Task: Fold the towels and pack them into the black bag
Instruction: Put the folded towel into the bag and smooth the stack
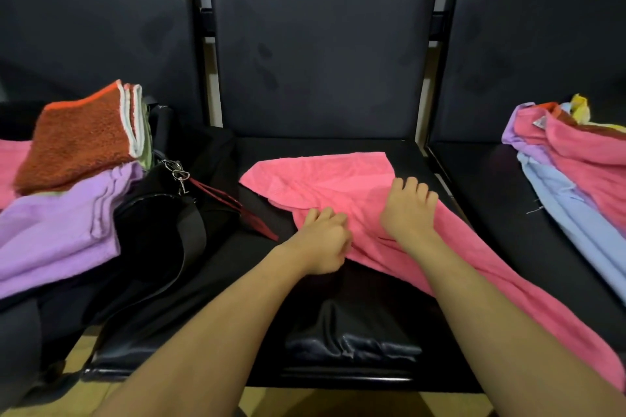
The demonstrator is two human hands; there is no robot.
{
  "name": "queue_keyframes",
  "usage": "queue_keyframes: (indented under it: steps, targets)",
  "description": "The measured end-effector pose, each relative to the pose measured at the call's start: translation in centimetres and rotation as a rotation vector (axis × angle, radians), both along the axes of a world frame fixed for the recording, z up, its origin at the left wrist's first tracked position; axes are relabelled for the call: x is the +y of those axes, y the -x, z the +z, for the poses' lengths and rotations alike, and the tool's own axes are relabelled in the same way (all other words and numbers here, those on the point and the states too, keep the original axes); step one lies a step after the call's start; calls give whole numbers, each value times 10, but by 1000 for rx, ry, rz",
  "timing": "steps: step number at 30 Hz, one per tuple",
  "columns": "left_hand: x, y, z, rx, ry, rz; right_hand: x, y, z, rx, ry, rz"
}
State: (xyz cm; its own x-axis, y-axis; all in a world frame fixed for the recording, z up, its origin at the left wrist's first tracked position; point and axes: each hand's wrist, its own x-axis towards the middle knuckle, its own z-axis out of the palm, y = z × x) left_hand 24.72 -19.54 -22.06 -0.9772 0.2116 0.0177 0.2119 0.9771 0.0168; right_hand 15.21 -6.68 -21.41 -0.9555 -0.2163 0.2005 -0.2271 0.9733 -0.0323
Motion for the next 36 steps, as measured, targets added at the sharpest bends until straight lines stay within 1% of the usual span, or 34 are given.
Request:
queue_keyframes:
  steps: [4,9,11,14,18,22,24,26,27,29,31,33,34,36]
  targets:
    - [4,-2,-3,-37,85,-17,7,-3,-1,31,-62,-33]
    - [10,0,-7,-3,124,37,20,-2,-1,-44,-97,-181]
    - [12,0,-7,46,140,94,20,-3,1,-52,-93,-156]
    - [16,1,4,141,97,214,15,-5,7,-89,-53,-72]
    - [16,4,21,199,-79,371,13,-2,21,-116,156,-13]
    - [9,5,38,393,-134,424,11,-2,39,-19,339,114]
    - [3,5,45,464,-270,472,9,-2,45,13,522,148]
    - [-2,4,51,549,-438,518,6,-2,49,23,767,177]
    - [-3,3,54,599,-488,533,5,-3,52,32,895,200]
    - [-6,2,59,678,-478,539,2,-7,57,71,1083,250]
    - [-7,1,64,737,-429,524,1,-11,63,121,1172,311]
    - [-7,-1,70,775,-440,532,0,-15,70,126,1236,385]
    - [-9,-1,71,780,-468,551,0,-17,74,109,1250,421]
    - [-11,0,73,773,-612,544,0,-18,81,45,1198,482]
